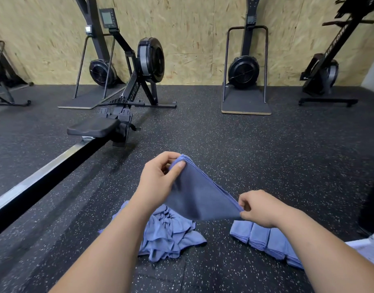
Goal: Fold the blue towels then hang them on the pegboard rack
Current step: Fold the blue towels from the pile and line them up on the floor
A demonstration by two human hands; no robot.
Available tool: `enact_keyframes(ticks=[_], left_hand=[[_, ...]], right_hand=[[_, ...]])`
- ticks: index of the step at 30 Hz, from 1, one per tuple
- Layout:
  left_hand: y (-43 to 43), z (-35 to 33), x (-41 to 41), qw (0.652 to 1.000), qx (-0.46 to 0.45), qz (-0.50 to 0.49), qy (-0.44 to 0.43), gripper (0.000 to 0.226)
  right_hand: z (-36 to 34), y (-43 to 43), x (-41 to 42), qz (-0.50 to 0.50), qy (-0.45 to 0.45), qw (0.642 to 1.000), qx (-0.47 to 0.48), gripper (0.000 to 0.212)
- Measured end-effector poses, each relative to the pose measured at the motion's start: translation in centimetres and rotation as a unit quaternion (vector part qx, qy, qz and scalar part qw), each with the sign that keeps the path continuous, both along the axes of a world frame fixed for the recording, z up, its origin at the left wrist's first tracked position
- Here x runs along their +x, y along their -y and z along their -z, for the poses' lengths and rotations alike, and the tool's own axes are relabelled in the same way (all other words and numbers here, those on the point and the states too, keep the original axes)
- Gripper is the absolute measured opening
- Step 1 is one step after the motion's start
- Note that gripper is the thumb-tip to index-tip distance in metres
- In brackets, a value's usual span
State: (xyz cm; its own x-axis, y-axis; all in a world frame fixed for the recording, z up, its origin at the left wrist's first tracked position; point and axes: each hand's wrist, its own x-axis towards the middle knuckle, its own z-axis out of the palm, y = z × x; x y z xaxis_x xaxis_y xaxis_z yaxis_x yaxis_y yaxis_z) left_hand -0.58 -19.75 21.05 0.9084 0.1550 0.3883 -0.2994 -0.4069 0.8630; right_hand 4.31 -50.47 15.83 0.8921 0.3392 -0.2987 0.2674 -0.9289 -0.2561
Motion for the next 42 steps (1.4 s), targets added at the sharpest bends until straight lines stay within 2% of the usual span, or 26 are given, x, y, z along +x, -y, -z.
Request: enact_keyframes(ticks=[2,3,4,6,7,9,13,16,19,23,27,29,33,39,42], left_hand=[[0.7,-0.1,-0.3,0.999,0.023,0.027,0.005,0.009],[1.0,-0.1,-0.4,0.999,0.036,0.036,0.007,0.009],[1.2,-0.2,-0.5,0.997,0.054,0.045,0.009,0.010],[1.7,-0.4,-0.8,0.993,0.099,0.066,0.011,0.013],[2.0,-0.4,-1.0,0.990,0.114,0.082,0.009,0.013],[2.5,-0.5,-1.2,0.984,0.139,0.109,0.003,0.010],[2.6,-0.5,-1.2,0.973,0.179,0.143,-0.003,0.008],[2.4,-0.6,-1.2,0.975,0.162,0.151,-0.009,0.010],[2.1,-0.9,-1.1,0.981,0.126,0.146,-0.010,0.013],[1.1,-1.3,-1.0,0.989,0.068,0.129,-0.004,0.016],[0.5,-1.2,-0.9,0.994,0.030,0.103,-0.001,0.015],[0.6,-1.0,-0.8,0.996,0.024,0.087,0.004,0.015],[0.9,-0.8,-0.7,0.999,0.016,0.030,0.023,0.017],[0.4,-0.6,-0.3,0.996,-0.027,-0.076,0.025,0.011],[-0.1,-0.4,-0.2,0.992,-0.020,-0.121,0.017,0.007]], right_hand=[[0.3,-0.7,-0.2,-0.007,0.002,1.000,-0.030,0.022],[0.5,-1.0,-0.4,-0.012,0.002,0.999,-0.033,0.034],[0.5,-1.4,-0.5,-0.016,0.000,1.000,-0.026,0.056],[0.2,-2.5,-0.9,-0.023,-0.009,0.999,0.042,0.095],[-0.2,-3.2,-1.1,-0.032,-0.008,0.995,0.098,0.102],[-0.7,-4.3,-1.3,-0.055,0.016,0.980,0.192,0.098],[-1.5,-5.5,-1.4,-0.055,0.030,0.958,0.280,0.067],[-1.4,-5.5,-1.3,-0.058,-0.019,0.947,0.314,0.043],[-1.0,-5.2,-1.3,-0.042,-0.073,0.929,0.360,0.045],[-1.2,-4.8,-1.6,-0.046,-0.090,0.933,0.344,0.043],[-2.1,-4.5,-1.9,-0.050,0.000,0.962,0.267,0.019],[-2.5,-4.7,-2.0,-0.052,0.042,0.966,0.248,0.022],[-2.6,-4.9,-1.9,-0.038,0.064,0.970,0.230,0.007],[-3.1,-4.1,-1.3,-0.034,0.071,0.977,0.196,0.019],[-3.2,-3.3,-0.9,-0.040,0.058,0.982,0.173,0.022]])
